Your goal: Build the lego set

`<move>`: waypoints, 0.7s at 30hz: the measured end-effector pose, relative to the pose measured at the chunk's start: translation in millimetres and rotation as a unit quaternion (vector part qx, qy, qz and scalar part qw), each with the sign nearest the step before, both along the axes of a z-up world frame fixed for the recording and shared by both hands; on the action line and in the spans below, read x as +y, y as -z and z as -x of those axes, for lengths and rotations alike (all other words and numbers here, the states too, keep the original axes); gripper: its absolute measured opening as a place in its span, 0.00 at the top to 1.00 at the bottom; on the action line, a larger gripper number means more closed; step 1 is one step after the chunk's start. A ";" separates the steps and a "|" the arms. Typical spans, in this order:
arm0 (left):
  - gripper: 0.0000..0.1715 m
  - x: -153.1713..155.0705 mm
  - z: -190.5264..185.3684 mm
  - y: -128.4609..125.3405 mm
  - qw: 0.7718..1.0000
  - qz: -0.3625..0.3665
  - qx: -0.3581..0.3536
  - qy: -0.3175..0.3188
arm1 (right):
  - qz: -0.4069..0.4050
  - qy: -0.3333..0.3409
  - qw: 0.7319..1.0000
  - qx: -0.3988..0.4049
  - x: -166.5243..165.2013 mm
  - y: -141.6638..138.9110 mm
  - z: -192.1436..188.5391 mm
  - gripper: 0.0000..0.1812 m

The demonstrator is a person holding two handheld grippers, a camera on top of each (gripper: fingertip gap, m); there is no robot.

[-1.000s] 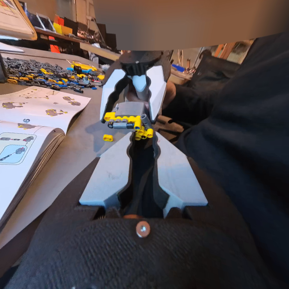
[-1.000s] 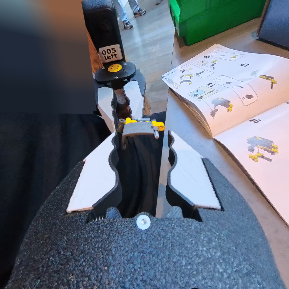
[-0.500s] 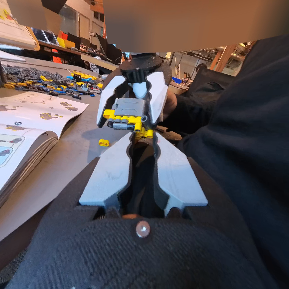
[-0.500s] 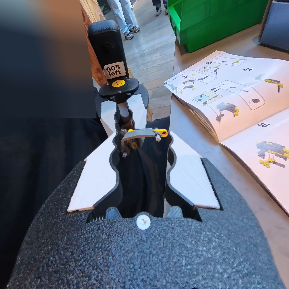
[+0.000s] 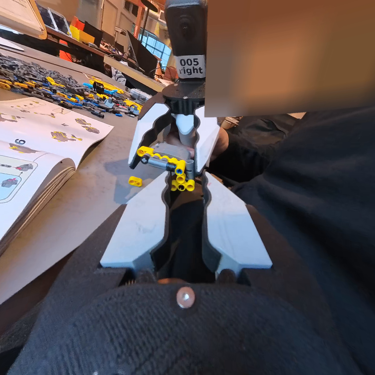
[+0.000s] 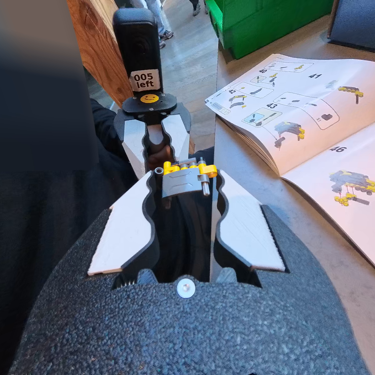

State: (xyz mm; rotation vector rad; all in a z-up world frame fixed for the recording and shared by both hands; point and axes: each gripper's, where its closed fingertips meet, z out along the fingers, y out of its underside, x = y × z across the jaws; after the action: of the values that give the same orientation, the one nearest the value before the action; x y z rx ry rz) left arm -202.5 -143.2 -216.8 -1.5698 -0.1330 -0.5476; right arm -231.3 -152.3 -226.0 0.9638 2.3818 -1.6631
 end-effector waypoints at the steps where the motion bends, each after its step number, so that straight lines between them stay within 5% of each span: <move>1: 0.85 0.2 0.4 0.7 1.000 0.004 0.002 -0.001 | -0.001 0.003 1.000 -0.001 0.6 0.9 1.0 0.68; 16: 0.91 -12.6 -4.8 17.0 0.999 0.000 0.005 0.045 | -0.015 -0.003 1.000 -0.014 9.1 5.8 -1.3 0.71; 21: 0.91 -13.0 -3.6 40.2 0.998 0.037 -0.004 0.048 | -0.103 0.024 0.994 0.028 40.2 13.7 6.3 0.72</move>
State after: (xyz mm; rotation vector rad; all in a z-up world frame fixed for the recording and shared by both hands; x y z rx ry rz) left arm -198.9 -156.2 -257.0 -1.6535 -0.0852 -0.6308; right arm -237.6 -112.1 -239.7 1.0250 2.6279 -1.5004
